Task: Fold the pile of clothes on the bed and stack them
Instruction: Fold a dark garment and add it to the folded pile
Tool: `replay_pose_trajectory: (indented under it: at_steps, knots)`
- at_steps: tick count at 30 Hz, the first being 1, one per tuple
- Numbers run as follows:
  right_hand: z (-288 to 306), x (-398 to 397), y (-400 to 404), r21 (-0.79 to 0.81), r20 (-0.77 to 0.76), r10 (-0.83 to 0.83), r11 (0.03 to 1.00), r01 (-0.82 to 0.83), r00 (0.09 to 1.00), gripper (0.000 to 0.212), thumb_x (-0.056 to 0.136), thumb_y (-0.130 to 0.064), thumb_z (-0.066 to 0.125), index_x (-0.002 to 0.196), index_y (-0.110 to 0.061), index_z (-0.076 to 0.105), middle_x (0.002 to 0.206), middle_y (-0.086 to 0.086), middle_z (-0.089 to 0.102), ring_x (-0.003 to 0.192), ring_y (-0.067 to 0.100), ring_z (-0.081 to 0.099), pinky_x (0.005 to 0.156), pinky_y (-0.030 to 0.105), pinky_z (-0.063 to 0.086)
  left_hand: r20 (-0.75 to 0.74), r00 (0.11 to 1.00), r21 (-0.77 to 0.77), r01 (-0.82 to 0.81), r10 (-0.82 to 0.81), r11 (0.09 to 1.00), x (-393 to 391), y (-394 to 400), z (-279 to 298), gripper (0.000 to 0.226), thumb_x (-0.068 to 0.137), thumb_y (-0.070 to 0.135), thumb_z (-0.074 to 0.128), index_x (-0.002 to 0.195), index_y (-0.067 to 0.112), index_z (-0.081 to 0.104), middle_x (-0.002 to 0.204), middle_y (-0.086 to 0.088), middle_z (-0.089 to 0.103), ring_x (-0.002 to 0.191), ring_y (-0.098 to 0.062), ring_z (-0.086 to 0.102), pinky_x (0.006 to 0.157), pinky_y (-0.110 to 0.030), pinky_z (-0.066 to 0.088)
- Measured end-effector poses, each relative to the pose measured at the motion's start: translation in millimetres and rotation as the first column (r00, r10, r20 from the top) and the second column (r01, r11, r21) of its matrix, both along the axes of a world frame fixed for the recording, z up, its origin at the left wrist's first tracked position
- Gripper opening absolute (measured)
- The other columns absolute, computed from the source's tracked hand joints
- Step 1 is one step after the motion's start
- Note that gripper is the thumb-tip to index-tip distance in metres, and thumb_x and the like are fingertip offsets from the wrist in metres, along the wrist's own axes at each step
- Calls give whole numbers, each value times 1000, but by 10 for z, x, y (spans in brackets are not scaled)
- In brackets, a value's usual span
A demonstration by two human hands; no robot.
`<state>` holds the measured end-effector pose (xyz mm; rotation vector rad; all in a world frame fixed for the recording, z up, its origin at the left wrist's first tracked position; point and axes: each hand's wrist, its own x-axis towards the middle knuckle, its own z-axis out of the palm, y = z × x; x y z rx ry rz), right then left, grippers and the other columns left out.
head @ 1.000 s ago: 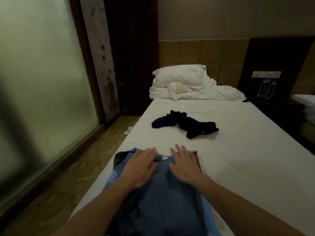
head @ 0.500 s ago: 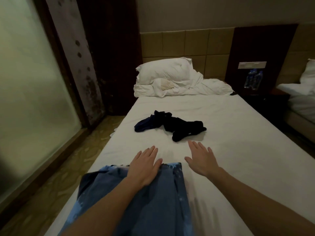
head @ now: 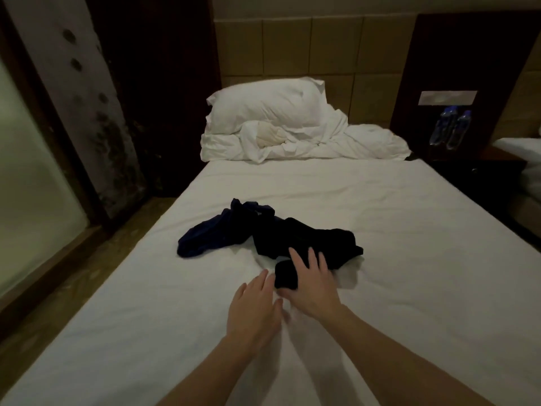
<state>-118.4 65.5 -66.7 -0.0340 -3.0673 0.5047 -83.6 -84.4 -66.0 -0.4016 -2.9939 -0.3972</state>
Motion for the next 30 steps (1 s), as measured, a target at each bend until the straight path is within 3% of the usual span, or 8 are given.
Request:
replay_pose_trajectory:
  at_steps: [3,6,11,14,16,20,24,30]
  knots:
    - [-280,-347,27,126,-99,5,992,7,995,36,96,-35,55,130,-25,49,139,7,46,133,30,39,105,39,32,-37,998,21,-44,45,999,-259,41,-283,53,105,35,30,156,23,21,163,6,21,149,-8,18,122,-28,9]
    - [-333,-336,146,46,-257,-12,999,25,966,3,100,-22,49,102,-22,51,104,0,60,100,25,57,79,36,35,-30,999,38,-28,29,999,-267,53,-375,51,106,31,27,156,20,22,163,3,24,149,-9,20,123,-28,9]
    - [17,248,390,-381,-325,14,913,-145,946,22,105,-25,40,85,-22,47,66,-1,57,57,19,56,55,39,40,20,998,127,61,-64,990,85,144,-87,68,97,44,49,156,24,21,163,4,20,147,-16,27,119,-29,24]
    - [440,880,466,-486,-400,33,840,-242,916,33,103,-34,39,73,-21,45,56,-1,50,47,16,47,50,39,36,1,991,206,128,-131,970,436,245,239,50,95,37,56,142,23,46,161,3,24,144,-19,31,114,-33,35]
    - [778,1332,501,-540,-428,31,793,-284,903,35,100,-40,39,72,-19,43,53,-1,46,45,13,43,47,31,32,-3,978,320,198,-208,927,739,328,525,31,95,29,56,125,20,59,153,2,39,138,-20,41,110,-38,40]
    - [1387,2191,667,-520,-460,108,772,-366,881,22,94,-36,50,85,-16,46,54,-4,53,46,11,50,46,21,32,62,957,464,225,-285,857,1534,447,1037,32,97,35,43,128,35,52,117,6,67,106,-15,64,90,-43,53]
    - [1866,3005,885,-436,-477,211,787,-437,853,19,86,-25,62,95,-14,48,62,2,60,51,13,56,47,22,39,-6,955,503,259,-297,824,2335,488,1399,33,97,50,35,121,31,49,98,4,68,85,-15,66,74,-45,54]
    - [2147,3937,1086,-502,-393,105,808,-308,914,6,95,-23,59,92,-19,61,83,-9,68,77,0,63,69,25,47,-128,935,597,339,-331,727,3299,545,1751,13,104,29,46,98,22,55,84,9,62,77,-4,59,69,-28,44]
